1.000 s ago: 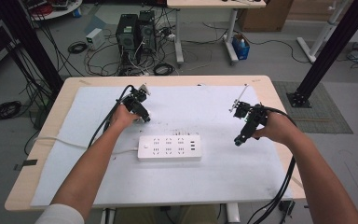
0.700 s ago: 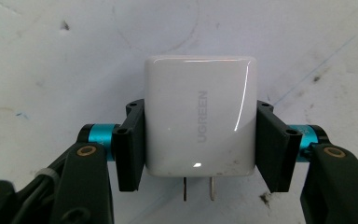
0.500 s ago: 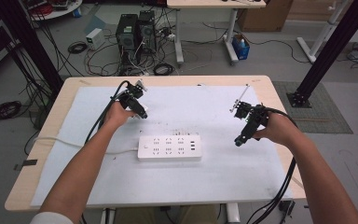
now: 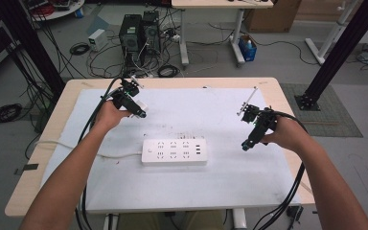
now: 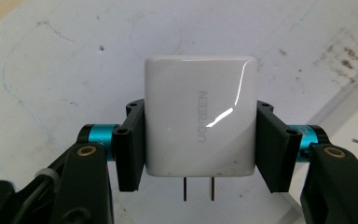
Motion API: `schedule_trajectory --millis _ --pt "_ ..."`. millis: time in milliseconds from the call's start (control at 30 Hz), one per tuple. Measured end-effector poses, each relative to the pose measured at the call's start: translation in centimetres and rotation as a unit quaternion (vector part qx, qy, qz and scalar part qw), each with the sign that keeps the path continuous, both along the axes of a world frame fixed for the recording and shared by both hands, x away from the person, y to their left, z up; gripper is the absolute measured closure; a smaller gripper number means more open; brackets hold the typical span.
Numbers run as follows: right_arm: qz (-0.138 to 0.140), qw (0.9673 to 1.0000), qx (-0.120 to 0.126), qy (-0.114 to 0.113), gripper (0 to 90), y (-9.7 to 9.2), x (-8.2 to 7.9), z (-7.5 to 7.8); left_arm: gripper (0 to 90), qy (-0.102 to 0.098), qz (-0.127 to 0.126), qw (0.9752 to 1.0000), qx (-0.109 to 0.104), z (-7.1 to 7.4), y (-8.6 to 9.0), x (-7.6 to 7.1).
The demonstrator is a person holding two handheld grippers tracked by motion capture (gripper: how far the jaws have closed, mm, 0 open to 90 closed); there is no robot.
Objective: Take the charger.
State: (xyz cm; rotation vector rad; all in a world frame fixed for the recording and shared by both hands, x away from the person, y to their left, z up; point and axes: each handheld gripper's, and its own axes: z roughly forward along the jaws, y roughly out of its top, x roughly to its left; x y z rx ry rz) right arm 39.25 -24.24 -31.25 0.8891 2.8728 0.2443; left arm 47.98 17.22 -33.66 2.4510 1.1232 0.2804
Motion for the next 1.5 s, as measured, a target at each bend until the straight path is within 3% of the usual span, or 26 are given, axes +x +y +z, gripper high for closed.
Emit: schedule_trajectory --millis 233,400,433,667,967,1500 --pt "0.006 1.0 -0.001 -0.004 4.1 -0.1 -0.2 0.1 42.6 -0.012 -0.027 0.9995 -0.008 2.0 0.5 -1.8" --pt "0.003 1.0 0.0 -0.005 4.2 0.0 -0.4 0.2 42.6 -0.012 -0.033 0.9993 -0.008 2.8 0.7 -2.6" --pt "0.005 1.0 0.002 -0.007 4.1 0.0 -0.4 0.2 42.6 -0.015 -0.038 0.9991 -0.008 3.6 1.0 -3.4" --pt "-0.002 0.9999 0.003 -0.01 4.1 -0.1 -0.7 0.4 42.6 -0.022 -0.043 0.9988 -0.012 5.4 2.0 -5.1" --pt "0.002 0.9999 0.002 -0.013 4.2 -0.1 -1.1 0.6 42.6 -0.017 -0.038 0.9991 -0.009 6.2 3.0 -6.8" --pt "0.011 0.9998 0.005 -0.019 4.2 0.4 -1.3 1.1 42.6 -0.026 -0.039 0.9989 -0.005 8.4 4.5 -10.4"
